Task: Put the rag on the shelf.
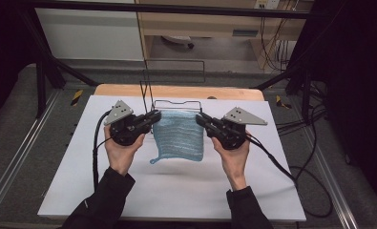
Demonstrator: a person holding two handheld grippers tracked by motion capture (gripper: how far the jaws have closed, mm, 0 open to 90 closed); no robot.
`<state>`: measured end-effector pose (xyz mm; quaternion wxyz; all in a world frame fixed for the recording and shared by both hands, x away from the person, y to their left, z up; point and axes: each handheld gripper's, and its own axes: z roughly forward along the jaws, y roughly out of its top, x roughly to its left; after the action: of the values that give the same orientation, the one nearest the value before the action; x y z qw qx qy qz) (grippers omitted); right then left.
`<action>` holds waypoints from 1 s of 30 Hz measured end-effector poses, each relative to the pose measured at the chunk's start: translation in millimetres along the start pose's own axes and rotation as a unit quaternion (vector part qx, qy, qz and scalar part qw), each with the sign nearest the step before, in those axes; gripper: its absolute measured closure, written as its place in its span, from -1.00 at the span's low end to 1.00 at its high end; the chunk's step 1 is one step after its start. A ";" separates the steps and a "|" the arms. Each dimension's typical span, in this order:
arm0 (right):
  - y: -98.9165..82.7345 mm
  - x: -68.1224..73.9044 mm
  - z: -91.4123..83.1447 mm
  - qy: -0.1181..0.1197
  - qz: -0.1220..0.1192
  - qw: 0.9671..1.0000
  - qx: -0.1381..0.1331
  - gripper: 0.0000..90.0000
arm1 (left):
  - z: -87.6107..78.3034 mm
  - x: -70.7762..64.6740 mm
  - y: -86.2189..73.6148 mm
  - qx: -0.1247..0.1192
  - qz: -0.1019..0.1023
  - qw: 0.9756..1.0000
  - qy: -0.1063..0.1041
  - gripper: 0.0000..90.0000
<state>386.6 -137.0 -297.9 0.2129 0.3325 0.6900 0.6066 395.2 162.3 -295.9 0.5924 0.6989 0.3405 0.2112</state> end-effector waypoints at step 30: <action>44.7 2.1 3.0 -0.025 -0.023 0.997 -0.063 0.83 | -0.3 6.2 45.9 -0.054 0.007 0.999 0.007 0.83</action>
<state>396.2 -131.5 -254.4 0.2641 0.3175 0.6527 0.6352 409.5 163.9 -251.9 0.6250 0.6670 0.3281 0.2383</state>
